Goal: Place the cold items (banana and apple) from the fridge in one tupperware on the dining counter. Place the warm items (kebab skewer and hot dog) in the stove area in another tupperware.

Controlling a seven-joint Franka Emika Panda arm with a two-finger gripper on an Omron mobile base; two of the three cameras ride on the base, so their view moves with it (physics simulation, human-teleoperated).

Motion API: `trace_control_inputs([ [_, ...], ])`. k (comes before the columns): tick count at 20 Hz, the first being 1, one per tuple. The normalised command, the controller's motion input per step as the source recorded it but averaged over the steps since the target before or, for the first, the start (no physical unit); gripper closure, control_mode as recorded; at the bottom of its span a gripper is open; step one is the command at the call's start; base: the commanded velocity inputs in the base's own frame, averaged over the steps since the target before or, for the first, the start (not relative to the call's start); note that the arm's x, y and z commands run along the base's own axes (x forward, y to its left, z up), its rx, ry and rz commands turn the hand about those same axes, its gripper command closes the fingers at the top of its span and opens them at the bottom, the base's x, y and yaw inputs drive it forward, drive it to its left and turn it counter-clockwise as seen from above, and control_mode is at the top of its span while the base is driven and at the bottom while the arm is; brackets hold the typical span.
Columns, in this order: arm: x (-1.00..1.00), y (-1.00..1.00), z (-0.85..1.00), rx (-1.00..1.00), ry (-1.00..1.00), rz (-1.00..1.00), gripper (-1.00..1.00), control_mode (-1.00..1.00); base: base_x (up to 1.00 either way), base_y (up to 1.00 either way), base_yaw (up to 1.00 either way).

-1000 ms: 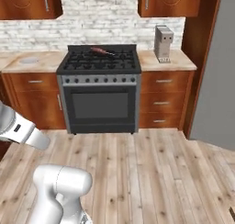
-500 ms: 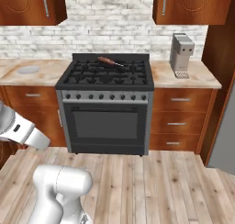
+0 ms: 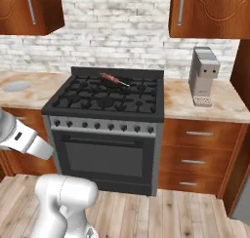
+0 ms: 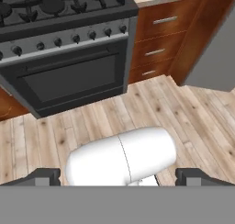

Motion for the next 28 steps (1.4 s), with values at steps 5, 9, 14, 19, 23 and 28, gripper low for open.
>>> trace_control_inputs([
  [5,0.0,0.0,0.0,0.0,0.0,0.0,-1.0,1.0,1.0,-0.22,0.11],
  [9,0.0,0.0,0.0,0.0,0.0,0.0,-1.0,1.0,1.0,-0.22,0.09],
  [14,0.0,0.0,0.0,0.0,0.0,0.0,-1.0,1.0,0.84,-0.27,0.03],
  [19,0.42,-0.22,0.0,0.09,0.02,0.03,-1.0,-1.0,0.28,-0.12,0.0],
  [23,0.97,-0.17,0.0,0.05,0.0,0.26,-1.0,-1.0,0.0,0.0,0.0],
  [28,0.88,-0.01,0.0,0.0,0.0,0.34,-1.0,-1.0,0.0,0.0,0.0],
])
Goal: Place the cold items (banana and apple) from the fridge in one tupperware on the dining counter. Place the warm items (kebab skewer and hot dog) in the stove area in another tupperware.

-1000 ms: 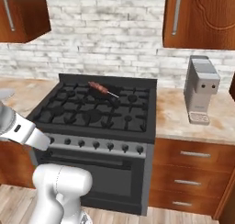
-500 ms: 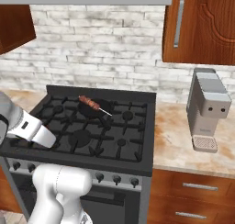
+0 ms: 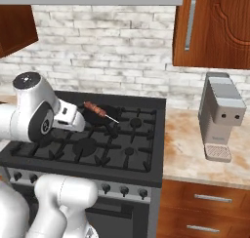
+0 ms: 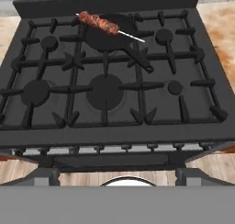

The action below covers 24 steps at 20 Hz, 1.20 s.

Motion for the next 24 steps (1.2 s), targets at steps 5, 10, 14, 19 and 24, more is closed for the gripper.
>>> trace_control_inputs([
  [5,0.95,0.0,-0.01,0.0,0.05,0.21,-1.0,-1.0,0.0,0.0,0.0],
  [10,0.89,0.02,-0.09,0.0,0.09,0.1,-1.0,-1.0,0.0,0.0,0.0],
  [14,0.78,0.02,-0.2,-0.02,0.05,0.0,-1.0,-1.0,0.0,0.0,0.0],
  [19,0.69,0.02,-0.3,-0.03,0.02,0.0,-1.0,-1.0,0.0,0.0,0.0],
  [24,0.63,0.03,-0.35,-0.01,0.01,0.0,-1.0,-1.0,0.0,0.0,0.0],
])
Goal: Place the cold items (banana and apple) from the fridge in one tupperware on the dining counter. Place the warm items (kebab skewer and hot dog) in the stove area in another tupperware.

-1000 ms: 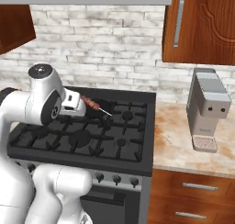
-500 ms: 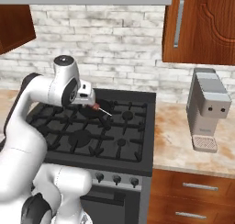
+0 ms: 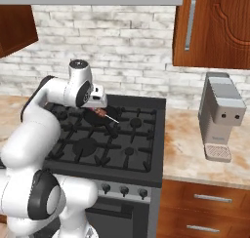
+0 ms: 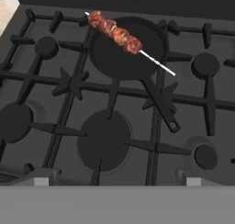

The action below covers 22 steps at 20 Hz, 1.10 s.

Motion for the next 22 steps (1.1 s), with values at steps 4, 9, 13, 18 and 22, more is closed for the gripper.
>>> trace_control_inputs([
  [4,0.57,0.05,-0.36,-0.01,0.01,0.0,-1.0,-1.0,0.0,0.0,0.0],
  [9,0.48,0.11,-0.37,-0.03,0.01,0.0,-1.0,-1.0,0.0,0.0,0.0],
  [13,0.46,0.13,-0.35,-0.02,0.0,0.0,-1.0,-1.0,0.0,0.0,0.0],
  [18,0.45,0.09,-0.32,-0.01,0.0,0.0,-1.0,-1.0,0.0,0.0,0.0],
  [22,0.44,0.05,-0.26,0.0,0.0,0.0,-1.0,-1.0,0.0,0.0,0.0],
])
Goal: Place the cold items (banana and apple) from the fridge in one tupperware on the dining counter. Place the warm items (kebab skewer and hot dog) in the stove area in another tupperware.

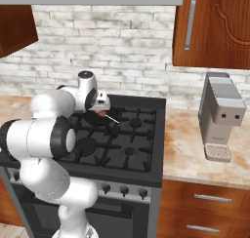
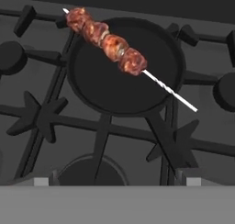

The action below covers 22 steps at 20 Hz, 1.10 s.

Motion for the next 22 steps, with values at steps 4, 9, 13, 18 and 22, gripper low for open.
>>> trace_control_inputs([
  [4,0.41,0.03,-0.27,0.0,0.0,0.0,-1.0,-1.0,0.0,0.0,0.0],
  [9,0.35,0.04,-0.26,0.0,0.0,0.0,-1.0,-1.0,0.0,0.0,0.0],
  [13,0.26,0.09,-0.25,0.0,0.0,0.0,-1.0,-1.0,0.0,0.0,0.0],
  [18,0.28,0.06,-0.2,0.0,0.0,0.0,-1.0,-1.0,0.0,0.0,0.0],
  [22,0.3,0.08,-0.21,0.0,0.0,0.0,-1.0,-1.0,0.0,0.0,0.0],
])
